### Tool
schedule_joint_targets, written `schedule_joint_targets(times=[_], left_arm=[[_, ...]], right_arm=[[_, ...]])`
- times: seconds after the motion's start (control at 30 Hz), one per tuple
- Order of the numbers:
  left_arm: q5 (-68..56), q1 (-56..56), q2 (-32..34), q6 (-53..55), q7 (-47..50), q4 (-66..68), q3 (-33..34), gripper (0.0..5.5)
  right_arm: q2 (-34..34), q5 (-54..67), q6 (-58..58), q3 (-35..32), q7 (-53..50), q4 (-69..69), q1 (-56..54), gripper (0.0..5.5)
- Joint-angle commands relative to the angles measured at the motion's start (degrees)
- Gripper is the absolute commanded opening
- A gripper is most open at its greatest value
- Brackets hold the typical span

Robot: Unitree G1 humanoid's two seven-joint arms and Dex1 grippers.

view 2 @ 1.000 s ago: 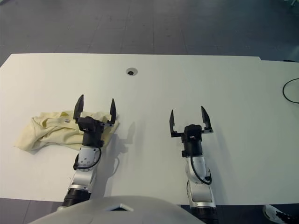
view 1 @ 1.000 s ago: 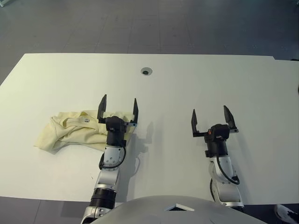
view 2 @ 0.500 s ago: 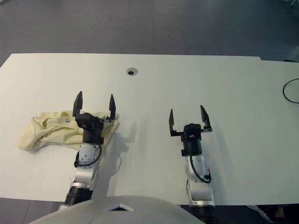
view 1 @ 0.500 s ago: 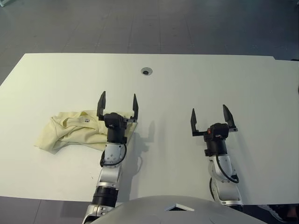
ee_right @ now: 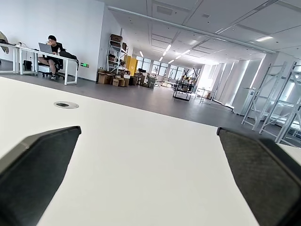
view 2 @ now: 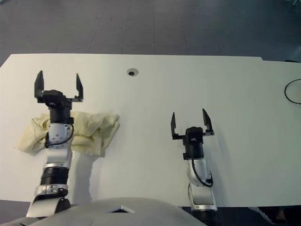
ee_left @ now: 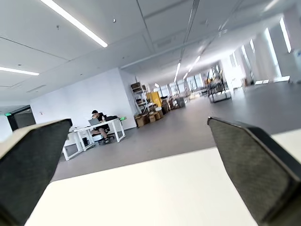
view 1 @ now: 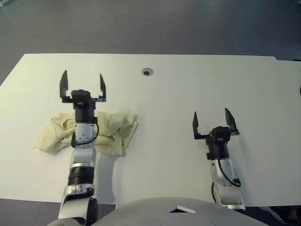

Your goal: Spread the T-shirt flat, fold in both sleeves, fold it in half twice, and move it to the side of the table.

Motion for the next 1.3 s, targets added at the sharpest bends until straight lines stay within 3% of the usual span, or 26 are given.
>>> schedule_joint_targets(times=[0.03,0.3,0.67,1.0,1.3], left_arm=[[1.0,-0.9,6.1,0.4,2.0,5.4,4.3,5.36],[0.9,6.0,15.7,3.4,1.7,9.3,10.5,5.36],[2.2,6.8,22.0,5.5,1.8,20.1,10.3,5.36],[6.2,4.5,24.4,12.1,-0.8,27.4,3.2,5.36],[5.7,8.0,23.7,12.8,-5.4,22.5,-1.0,5.36]], right_arm=[[0.2,-0.2,-0.3,-0.2,-0.5,-1.1,1.1,5.4],[-0.2,0.0,0.2,-0.4,-0.3,-2.1,2.2,5.4],[-0.8,0.1,0.6,-1.0,-0.3,-2.6,2.2,5.4],[-0.9,0.0,0.8,-1.1,-0.3,-2.5,1.3,5.4],[-0.8,-0.1,0.3,-1.0,-0.4,-1.1,0.6,5.4]])
